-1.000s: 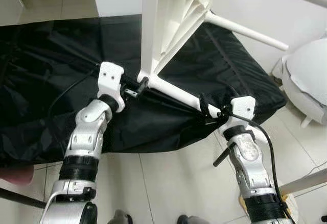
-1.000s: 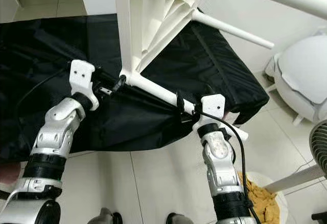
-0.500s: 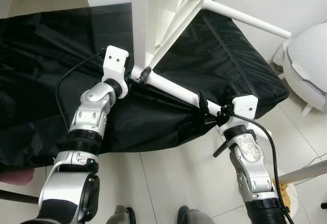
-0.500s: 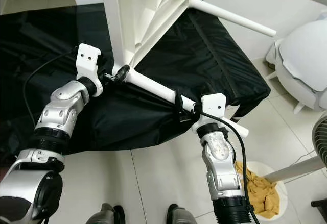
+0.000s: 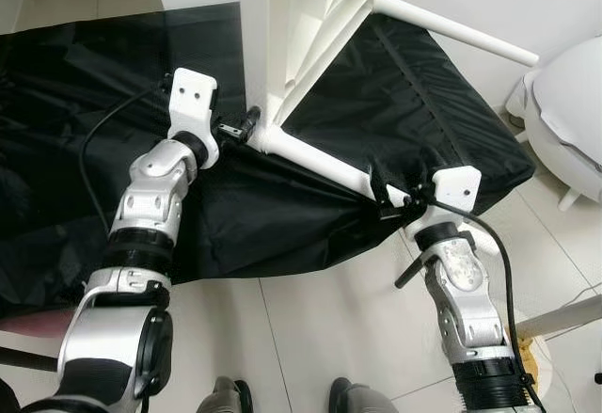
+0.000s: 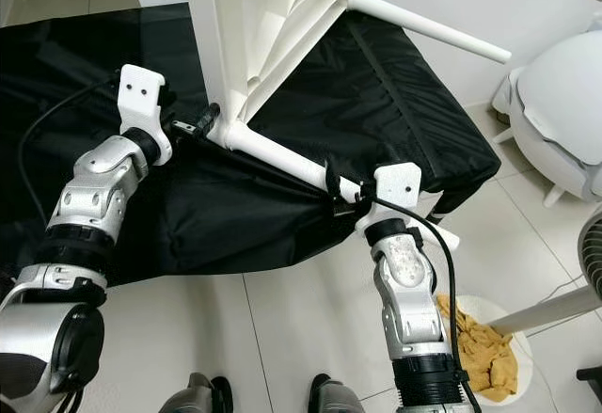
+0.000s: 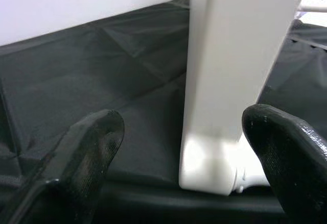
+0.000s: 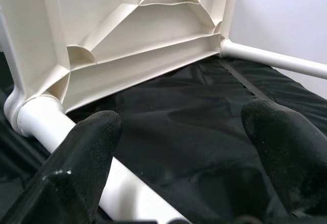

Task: Building children table

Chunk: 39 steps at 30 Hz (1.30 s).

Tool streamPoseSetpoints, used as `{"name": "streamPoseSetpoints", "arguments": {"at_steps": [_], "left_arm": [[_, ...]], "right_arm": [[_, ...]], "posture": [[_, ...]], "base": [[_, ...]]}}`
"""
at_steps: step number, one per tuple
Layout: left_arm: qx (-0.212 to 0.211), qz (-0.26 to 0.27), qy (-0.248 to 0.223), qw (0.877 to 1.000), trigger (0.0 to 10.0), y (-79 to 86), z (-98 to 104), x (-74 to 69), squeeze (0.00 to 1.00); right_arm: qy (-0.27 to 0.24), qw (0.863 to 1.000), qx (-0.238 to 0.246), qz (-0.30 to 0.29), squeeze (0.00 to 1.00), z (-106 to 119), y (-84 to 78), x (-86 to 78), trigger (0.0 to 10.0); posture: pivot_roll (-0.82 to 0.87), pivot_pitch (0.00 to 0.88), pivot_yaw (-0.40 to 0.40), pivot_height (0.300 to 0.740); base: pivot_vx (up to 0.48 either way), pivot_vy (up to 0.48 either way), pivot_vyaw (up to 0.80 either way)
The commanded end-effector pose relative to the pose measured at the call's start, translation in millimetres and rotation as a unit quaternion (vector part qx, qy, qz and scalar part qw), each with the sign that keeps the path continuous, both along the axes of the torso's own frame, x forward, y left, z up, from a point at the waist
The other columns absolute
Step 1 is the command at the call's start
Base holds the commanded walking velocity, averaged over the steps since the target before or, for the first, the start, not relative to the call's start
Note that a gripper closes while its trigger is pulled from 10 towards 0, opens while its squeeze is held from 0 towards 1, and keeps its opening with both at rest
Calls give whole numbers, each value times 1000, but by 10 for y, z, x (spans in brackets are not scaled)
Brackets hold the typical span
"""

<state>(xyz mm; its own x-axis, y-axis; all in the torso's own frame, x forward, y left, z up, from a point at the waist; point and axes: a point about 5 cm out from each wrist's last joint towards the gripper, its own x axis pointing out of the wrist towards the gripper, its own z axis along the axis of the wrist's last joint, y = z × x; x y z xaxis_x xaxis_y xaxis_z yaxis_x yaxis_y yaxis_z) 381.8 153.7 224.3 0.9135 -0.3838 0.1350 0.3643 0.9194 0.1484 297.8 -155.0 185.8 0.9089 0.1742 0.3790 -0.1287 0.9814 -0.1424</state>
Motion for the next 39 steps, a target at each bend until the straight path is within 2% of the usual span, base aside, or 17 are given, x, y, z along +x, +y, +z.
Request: {"name": "streamPoseSetpoints", "arguments": {"at_steps": [1, 5, 12, 19, 30, 39], "left_arm": [[-10, 58, -5, 998, 10000, 75, -40, -11, 0], [-9, 55, 0, 998, 10000, 26, -66, 18, 0], [-19, 44, -4, 999, 10000, -87, 38, 102, 0], [-28, 44, 1, 999, 10000, -170, 109, 171, 0], [-49, 17, -25, 998, 10000, -373, 409, 274, 0], [-65, 12, -27, 997, 10000, -443, 479, 310, 0]], "right_arm": [[3, 1000, 8, -5, 0, -19, -11, 16, 10000], [-2, 1000, 10, -4, 0, 16, 0, 62, 10000], [-12, 1000, 13, -6, 0, 71, 13, 83, 10000], [-15, 1000, 18, -10, 0, 62, 28, 39, 10000], [-15, 999, 17, -31, 0, 62, -44, -46, 10000], [-14, 999, 16, -36, 0, 72, -45, -85, 10000]], "posture": [[-32, 149, 48, 740], [-23, 139, 46, 740], [-35, 134, 57, 740], [-53, 141, 71, 740], [-84, 177, 94, 740], [-100, 199, 95, 740]], "base": [[0, 0, 0], [0, 0, 0], [0, 0, 0], [0, 0, 0], [0, 0, 0], [0, 0, 0]]}}
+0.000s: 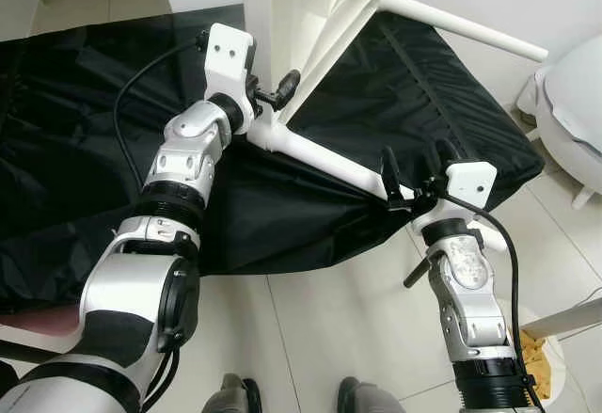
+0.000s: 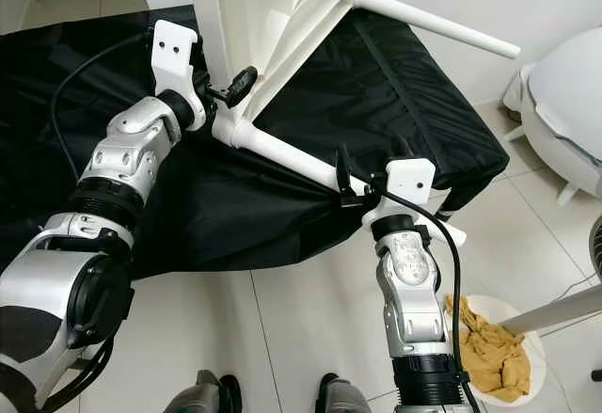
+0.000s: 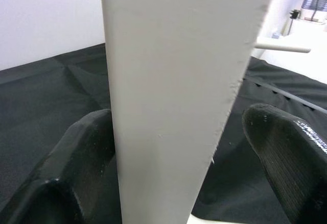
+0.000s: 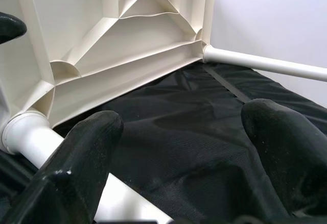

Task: Building children table

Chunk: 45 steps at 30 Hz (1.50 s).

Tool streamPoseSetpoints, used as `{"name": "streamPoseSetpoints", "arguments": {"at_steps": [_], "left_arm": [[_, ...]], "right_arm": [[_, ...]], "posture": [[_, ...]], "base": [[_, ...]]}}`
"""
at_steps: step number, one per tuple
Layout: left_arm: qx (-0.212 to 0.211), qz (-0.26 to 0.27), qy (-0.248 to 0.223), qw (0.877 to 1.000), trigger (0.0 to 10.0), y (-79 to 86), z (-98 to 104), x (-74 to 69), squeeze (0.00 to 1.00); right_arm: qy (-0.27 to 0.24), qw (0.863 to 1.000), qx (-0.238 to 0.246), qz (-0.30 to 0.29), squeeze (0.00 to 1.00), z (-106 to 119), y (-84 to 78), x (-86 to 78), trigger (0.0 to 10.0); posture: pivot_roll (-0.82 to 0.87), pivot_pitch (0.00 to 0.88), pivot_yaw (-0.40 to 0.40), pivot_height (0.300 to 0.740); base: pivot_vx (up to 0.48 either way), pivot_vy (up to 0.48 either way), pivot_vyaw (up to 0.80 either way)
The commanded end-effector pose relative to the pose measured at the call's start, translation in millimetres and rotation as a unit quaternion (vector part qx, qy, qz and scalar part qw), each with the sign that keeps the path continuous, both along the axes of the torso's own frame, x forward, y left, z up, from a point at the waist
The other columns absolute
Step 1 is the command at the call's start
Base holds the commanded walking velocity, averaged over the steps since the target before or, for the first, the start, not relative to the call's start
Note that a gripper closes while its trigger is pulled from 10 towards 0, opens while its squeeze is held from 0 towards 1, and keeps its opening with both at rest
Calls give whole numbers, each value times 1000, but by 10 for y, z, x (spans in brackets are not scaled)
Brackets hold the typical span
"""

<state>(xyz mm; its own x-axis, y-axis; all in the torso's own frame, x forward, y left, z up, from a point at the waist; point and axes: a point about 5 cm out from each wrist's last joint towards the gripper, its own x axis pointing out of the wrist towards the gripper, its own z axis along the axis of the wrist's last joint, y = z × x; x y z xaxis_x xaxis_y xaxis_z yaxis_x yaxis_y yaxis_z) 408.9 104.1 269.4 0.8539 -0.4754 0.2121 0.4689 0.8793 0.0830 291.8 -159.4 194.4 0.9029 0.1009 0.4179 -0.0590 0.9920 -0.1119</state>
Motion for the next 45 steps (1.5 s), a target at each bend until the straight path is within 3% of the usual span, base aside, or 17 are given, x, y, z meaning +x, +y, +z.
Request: {"name": "streamPoseSetpoints", "arguments": {"at_steps": [1, 29, 33, 36, 37, 38, 39, 45], "left_arm": [[-21, 72, -1, 997, 10000, 53, 28, 39, 0], [-40, 51, 8, 998, 10000, -116, 76, 93, 0], [-46, 57, 8, 997, 10000, -117, 89, 99, 0], [-73, 56, 10, 996, 10000, -64, 110, 108, 0], [-78, 56, 13, 995, 4980, -48, 105, 111, 0], [-78, 56, 13, 995, 4980, -48, 105, 111, 0], [-78, 57, 10, 995, 0, -37, 107, 111, 0], [-77, 54, 5, 996, 0, -32, 113, 110, 0]], "right_arm": [[5, 1000, -1, -3, 0, -15, -2, -25, 10000], [14, 1000, -2, -15, 0, 20, -22, -240, 10000], [16, 1000, -3, -15, 0, 21, -30, -263, 10000], [17, 1000, -4, -18, 0, 29, -41, -262, 10000], [17, 1000, -4, -19, 0, 33, -44, -261, 10000], [17, 1000, -4, -19, 0, 33, -44, -261, 10000], [18, 1000, -5, -20, 0, 37, -47, -264, 10000], [21, 1000, -5, -22, 0, 41, -53, -276, 10000]], "posture": [[-100, 199, 95, 740], [-159, 262, 108, 740], [-162, 263, 105, 740], [-163, 264, 103, 740], [-164, 265, 102, 740], [-164, 265, 102, 740], [-165, 268, 102, 740], [-160, 277, 103, 740]], "base": [[0, 0, 0], [0, 0, 0], [0, 0, 0], [0, 0, 0], [0, 0, 0], [0, 0, 0], [0, 0, 0], [0, 0, 0]]}}
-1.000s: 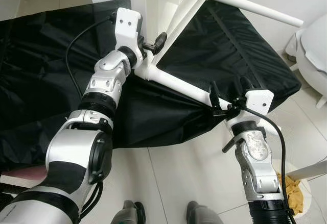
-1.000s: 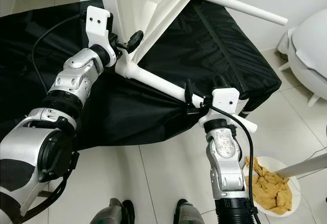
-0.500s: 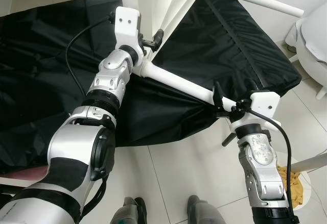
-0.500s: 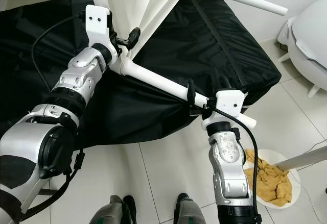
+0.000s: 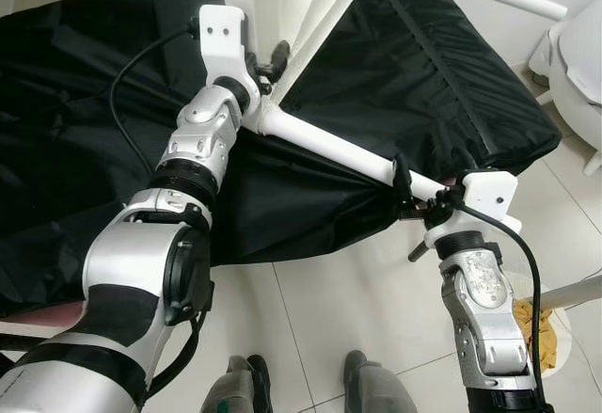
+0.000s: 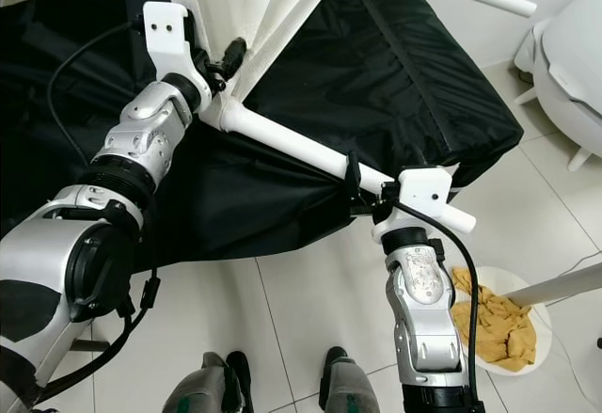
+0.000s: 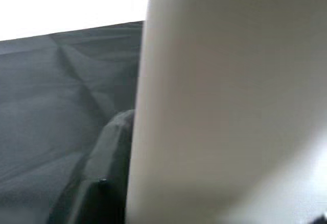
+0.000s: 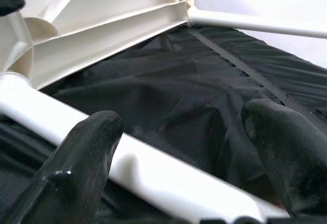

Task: Building children table

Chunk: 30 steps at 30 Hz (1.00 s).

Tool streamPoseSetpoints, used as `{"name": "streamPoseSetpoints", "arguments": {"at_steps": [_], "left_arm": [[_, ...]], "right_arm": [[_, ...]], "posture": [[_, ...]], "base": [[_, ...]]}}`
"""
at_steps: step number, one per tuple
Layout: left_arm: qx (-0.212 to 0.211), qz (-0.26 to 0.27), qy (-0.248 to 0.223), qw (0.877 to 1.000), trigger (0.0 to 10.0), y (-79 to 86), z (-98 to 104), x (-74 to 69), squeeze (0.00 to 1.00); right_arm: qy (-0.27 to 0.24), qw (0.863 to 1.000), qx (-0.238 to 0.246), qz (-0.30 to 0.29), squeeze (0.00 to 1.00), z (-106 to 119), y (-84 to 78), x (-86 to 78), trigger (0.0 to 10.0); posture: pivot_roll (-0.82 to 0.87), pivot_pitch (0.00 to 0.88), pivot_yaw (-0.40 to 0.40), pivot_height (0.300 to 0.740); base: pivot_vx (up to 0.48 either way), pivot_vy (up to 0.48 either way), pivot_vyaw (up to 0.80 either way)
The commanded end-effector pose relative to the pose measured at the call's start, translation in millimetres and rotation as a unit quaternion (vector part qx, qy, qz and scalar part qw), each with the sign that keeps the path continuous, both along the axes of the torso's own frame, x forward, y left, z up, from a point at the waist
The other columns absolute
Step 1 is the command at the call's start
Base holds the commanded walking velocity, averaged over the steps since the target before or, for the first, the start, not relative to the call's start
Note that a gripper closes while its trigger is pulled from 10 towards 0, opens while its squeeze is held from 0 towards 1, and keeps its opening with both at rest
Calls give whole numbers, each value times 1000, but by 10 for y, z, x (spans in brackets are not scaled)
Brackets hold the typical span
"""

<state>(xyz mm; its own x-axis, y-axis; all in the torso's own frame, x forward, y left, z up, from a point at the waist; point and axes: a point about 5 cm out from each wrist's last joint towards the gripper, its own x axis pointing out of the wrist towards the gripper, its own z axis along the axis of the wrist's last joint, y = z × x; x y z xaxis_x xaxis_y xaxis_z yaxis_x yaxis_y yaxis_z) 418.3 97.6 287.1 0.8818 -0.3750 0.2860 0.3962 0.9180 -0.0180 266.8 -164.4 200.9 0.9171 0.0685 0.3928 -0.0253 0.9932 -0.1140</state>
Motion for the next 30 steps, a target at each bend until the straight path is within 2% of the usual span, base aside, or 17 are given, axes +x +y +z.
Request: {"name": "streamPoseSetpoints", "arguments": {"at_steps": [1, 8, 9, 10, 11, 15, 16, 21, 22, 27, 28, 30], "left_arm": [[-16, 14, 17, 1000, 0, 40, -61, 15, 0], [-13, 18, 14, 1000, 0, 64, -53, 17, 0], [-10, 21, 14, 1000, 706, 74, -51, 20, 0], [-10, 21, 14, 1000, 706, 74, -51, 20, 0], [-7, 23, 14, 1000, 10000, 87, -47, 22, 0], [0, 34, 5, 999, 10000, 162, -29, 21, 0], [14, 50, -12, 999, 10000, 254, -10, 10, 0], [28, 67, -25, 997, 10000, 352, 7, -3, 0], [39, 80, -34, 995, 10000, 452, 17, -20, 0], [56, 97, -49, 993, 10000, 604, 17, -62, 0], [65, 115, -56, 990, 10000, 722, 19, -91, 0], [73, 130, -57, 987, 10000, 824, 12, -114, 0]], "right_arm": [[9, 1000, -4, -3, 0, -26, 0, -26, 10000], [10, 1000, -3, -3, 0, -26, 10, -25, 10000], [11, 1000, -3, -3, 0, -28, 11, -25, 10000], [11, 1000, -3, -3, 0, -28, 11, -25, 10000], [12, 1000, -4, -3, 0, -30, 12, -22, 10000], [13, 1000, -4, -2, 0, -30, 16, -16, 10000], [14, 1000, -4, -1, 0, -29, 21, -20, 10000], [15, 1000, -5, -1, 0, -32, 26, -15, 10000], [16, 1000, -6, 0, 0, -35, 29, -10, 10000], [16, 1000, -7, -1, 0, -42, 27, -18, 10000], [17, 1000, -7, -1, 0, -47, 28, -17, 10000], [19, 1000, -7, -1, 0, -52, 26, -14, 10000]], "posture": [[-160, 276, 103, 740], [-159, 278, 104, 740], [-157, 276, 103, 740], [-157, 276, 103, 740], [-154, 275, 103, 740], [-149, 275, 102, 740], [-146, 278, 103, 740], [-139, 281, 102, 740], [-134, 284, 104, 740], [-132, 286, 105, 740], [-130, 288, 107, 740], [-126, 290, 106, 740]], "base": [[0, 0, 0], [0, 0, 0], [0, 0, 0], [0, 0, 0], [0, 0, 0], [0, 0, 0], [0, 0, 0], [0, 0, 0], [0, 0, 0], [0, 0, 0], [0, 0, 0], [0, 0, 0]]}}
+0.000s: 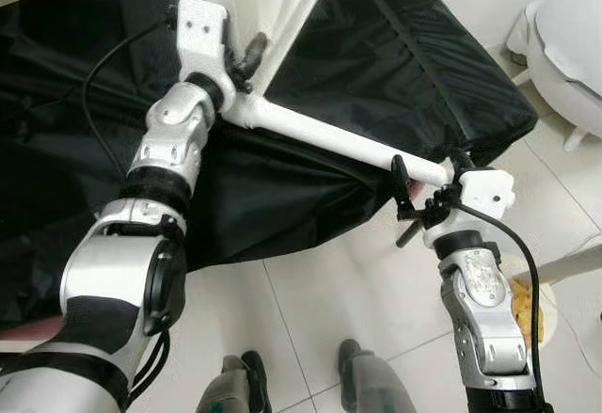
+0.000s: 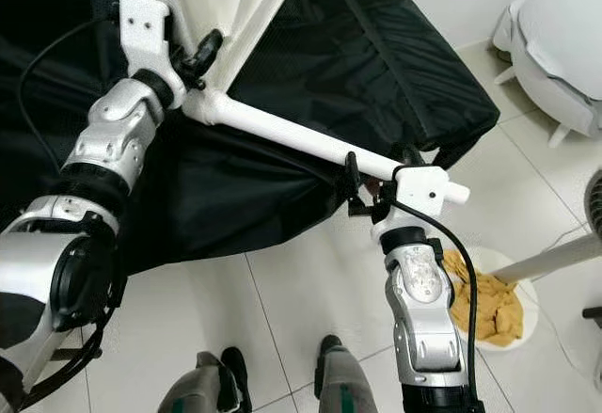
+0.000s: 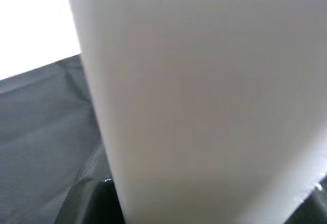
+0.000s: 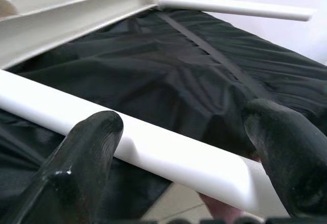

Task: Building children table

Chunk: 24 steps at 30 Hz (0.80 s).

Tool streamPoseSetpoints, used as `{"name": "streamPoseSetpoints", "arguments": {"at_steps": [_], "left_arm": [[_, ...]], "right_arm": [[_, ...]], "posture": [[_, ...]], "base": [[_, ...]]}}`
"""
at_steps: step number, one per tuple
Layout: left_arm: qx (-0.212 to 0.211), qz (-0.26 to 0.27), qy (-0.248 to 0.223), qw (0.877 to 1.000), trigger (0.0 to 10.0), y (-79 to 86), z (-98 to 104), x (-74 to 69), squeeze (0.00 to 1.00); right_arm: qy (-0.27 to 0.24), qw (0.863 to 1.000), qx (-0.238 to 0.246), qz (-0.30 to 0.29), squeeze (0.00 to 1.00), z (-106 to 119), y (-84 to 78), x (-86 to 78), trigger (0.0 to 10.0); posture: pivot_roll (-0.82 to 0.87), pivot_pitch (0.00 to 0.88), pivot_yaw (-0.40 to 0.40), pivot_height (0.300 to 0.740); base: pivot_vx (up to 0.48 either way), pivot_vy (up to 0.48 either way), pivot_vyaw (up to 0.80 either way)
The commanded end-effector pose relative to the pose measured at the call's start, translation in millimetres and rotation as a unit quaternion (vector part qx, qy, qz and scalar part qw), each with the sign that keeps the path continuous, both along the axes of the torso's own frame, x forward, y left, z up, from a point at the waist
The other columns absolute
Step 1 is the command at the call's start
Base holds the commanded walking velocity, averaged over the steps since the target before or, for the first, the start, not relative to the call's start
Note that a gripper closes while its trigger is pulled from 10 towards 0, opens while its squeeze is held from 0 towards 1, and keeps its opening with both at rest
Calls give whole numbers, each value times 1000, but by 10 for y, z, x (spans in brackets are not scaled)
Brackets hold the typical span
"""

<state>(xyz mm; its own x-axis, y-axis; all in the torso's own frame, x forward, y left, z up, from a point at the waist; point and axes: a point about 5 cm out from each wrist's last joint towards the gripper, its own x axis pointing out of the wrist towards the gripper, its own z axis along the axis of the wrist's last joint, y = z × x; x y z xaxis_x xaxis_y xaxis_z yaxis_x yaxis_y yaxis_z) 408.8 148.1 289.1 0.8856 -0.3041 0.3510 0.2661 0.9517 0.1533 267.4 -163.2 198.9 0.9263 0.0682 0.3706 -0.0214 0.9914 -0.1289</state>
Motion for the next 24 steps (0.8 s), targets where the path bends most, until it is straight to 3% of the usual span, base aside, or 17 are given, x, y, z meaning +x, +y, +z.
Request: {"name": "streamPoseSetpoints", "arguments": {"at_steps": [1, 2, 4, 5, 7, 16, 17, 24], "left_arm": [[0, 66, 1, 998, 10000, 319, -8, -19, 0], [3, 81, -4, 997, 10000, 445, -5, -65, 0], [3, 86, -6, 996, 10000, 477, -2, -80, 0], [4, 102, -12, 995, 10000, 588, 1, -132, 0], [6, 114, -13, 993, 10000, 660, -6, -171, 0], [11, 143, -15, 990, 10000, 840, -22, -301, 0], [7, 170, -18, 985, 10000, 986, -34, -427, 0], [9, 198, -16, 980, 10000, 1137, -65, -577, 0]], "right_arm": [[7, 1000, 1, 2, 0, -32, 14, -21, 10000], [8, 1000, 1, 2, 0, -39, 8, -24, 10000], [9, 1000, 1, 1, 0, -41, 6, -24, 10000], [10, 1000, 0, 2, 0, -43, 2, -18, 10000], [11, 1000, -1, 5, 0, -45, 3, -10, 10000], [13, 1000, -5, 13, 0, -47, 9, 27, 10000], [13, 1000, -8, 18, 0, -45, 10, 49, 10000], [14, 1000, -11, 26, 0, -40, 19, 83, 10000]], "posture": [[-126, 290, 106, 740], [-120, 291, 103, 740], [-120, 291, 103, 740], [-113, 292, 98, 740], [-102, 295, 90, 740], [-88, 295, 77, 740], [-78, 293, 64, 740], [-63, 292, 48, 740]], "base": [[0, 0, 0], [0, 0, 0], [0, 0, 0], [0, 0, 0], [0, 0, 0], [0, 0, 0], [0, 0, 0], [0, 0, 0]]}}
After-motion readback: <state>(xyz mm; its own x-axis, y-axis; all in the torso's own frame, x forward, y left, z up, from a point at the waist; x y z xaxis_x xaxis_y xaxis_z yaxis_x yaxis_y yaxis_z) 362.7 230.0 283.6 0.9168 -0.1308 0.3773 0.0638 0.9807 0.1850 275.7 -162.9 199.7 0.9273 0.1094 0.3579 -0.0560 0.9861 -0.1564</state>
